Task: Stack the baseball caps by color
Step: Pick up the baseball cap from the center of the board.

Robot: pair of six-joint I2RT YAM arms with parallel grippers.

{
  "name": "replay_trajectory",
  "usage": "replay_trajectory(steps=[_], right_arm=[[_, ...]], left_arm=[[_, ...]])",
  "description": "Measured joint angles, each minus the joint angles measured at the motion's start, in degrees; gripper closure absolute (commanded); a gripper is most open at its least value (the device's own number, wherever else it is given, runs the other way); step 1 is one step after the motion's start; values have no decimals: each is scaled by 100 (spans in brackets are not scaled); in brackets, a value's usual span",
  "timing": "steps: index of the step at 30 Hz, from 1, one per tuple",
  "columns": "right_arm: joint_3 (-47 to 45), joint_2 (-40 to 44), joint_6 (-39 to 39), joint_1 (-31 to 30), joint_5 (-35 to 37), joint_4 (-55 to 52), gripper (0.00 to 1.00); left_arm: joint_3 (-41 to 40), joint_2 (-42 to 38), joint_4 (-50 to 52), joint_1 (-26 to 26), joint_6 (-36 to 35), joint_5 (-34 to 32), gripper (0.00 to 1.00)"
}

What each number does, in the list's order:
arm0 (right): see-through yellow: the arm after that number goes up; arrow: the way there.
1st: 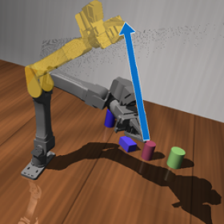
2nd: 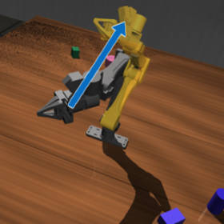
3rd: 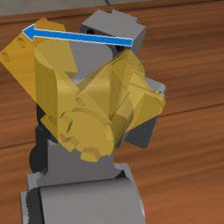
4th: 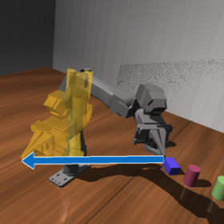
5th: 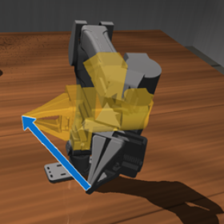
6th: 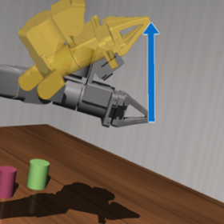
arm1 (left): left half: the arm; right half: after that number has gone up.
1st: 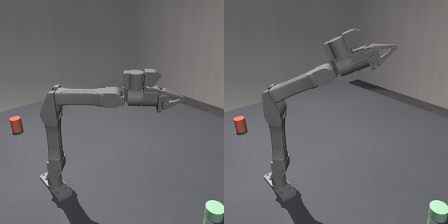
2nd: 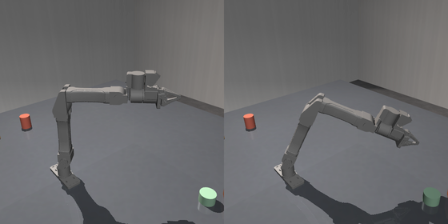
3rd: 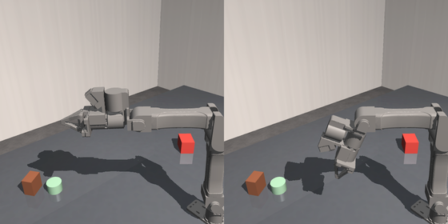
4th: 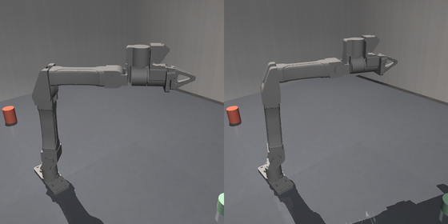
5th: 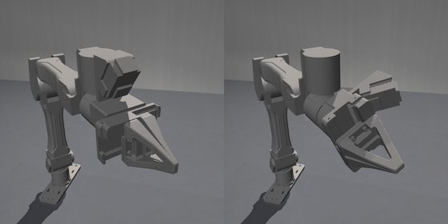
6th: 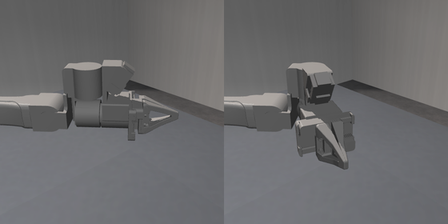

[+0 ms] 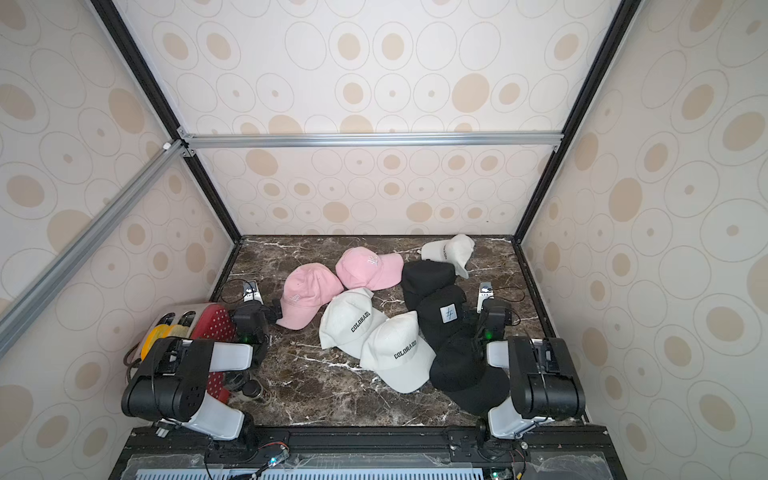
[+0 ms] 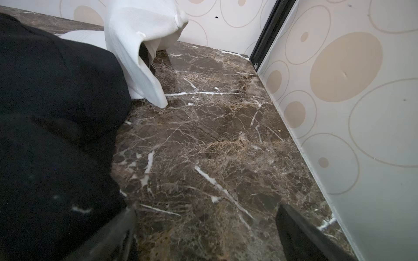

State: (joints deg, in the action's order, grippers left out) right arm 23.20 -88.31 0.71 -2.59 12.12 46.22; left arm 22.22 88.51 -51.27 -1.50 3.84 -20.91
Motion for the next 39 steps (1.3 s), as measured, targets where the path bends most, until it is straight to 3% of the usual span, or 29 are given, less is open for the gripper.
replay_trajectory(steps=[33,39], right_arm=[[0,4,2,0,-2,0,0],[149,804,-72,-7,212,-898,0]], left_arm=[[2,-13,61,22,0,90,1],[85,-1016,1005,-85,28,-243,1]])
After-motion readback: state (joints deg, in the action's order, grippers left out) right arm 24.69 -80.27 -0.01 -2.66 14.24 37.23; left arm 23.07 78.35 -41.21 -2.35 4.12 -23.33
